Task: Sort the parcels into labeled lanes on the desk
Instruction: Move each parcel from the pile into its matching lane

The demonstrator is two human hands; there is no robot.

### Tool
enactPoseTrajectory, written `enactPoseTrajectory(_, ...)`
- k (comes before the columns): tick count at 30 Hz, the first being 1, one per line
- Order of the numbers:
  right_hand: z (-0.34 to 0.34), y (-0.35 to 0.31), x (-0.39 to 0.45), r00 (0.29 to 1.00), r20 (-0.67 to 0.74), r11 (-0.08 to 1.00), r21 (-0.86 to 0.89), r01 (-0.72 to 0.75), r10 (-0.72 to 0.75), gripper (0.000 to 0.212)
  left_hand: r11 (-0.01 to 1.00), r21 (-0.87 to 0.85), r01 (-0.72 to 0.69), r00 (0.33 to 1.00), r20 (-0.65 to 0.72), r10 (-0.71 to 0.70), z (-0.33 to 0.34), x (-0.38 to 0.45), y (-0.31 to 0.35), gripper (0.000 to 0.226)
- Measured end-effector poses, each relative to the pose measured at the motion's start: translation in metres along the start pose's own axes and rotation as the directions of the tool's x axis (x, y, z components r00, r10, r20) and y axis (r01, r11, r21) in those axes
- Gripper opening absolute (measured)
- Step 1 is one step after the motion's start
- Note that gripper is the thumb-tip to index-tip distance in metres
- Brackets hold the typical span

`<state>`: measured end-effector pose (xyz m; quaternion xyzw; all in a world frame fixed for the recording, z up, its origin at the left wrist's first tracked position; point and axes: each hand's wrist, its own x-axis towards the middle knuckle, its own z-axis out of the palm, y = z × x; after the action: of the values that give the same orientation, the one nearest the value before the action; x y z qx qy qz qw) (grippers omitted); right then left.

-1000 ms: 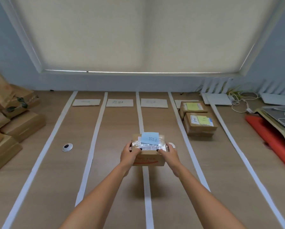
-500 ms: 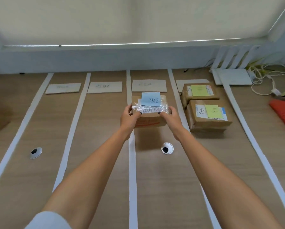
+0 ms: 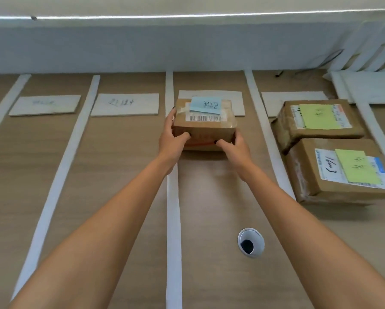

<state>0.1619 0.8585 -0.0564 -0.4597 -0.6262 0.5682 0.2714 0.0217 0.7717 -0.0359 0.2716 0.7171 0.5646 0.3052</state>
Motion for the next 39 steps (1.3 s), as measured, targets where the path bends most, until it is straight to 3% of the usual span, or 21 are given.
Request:
enactPoseTrajectory(7, -0.012, -0.015, -0.047, 0.984, -0.026, 0.982, -0.058, -0.179, 0.177, 0.077, 0.982, 0.051, 0.183, 0.979, 0.078, -0.187, -0.020, -0.055, 0.013, 0.073)
enactPoseTrajectory(16, -0.036, -0.066, -0.210, 0.970, 0.073, 0.960, -0.182, -0.215, 0.231, 0.069, 0.961, 0.106, 0.257, 0.963, 0.057, -0.264, -0.077, -0.209, 0.047, 0.060)
enactPoseTrajectory(25, -0.026, -0.124, -0.332, 0.976, 0.136, 0.968, -0.206, -0.143, 0.173, 0.066, 0.979, 0.087, 0.185, 0.981, 0.036, -0.188, -0.124, -0.329, 0.098, 0.056)
enactPoseTrajectory(39, 0.066, -0.219, -0.423, 0.983, 0.171, 0.960, -0.257, 0.114, -0.071, 0.047, 0.995, 0.083, -0.058, 0.998, -0.021, 0.060, -0.250, -0.375, 0.154, 0.051)
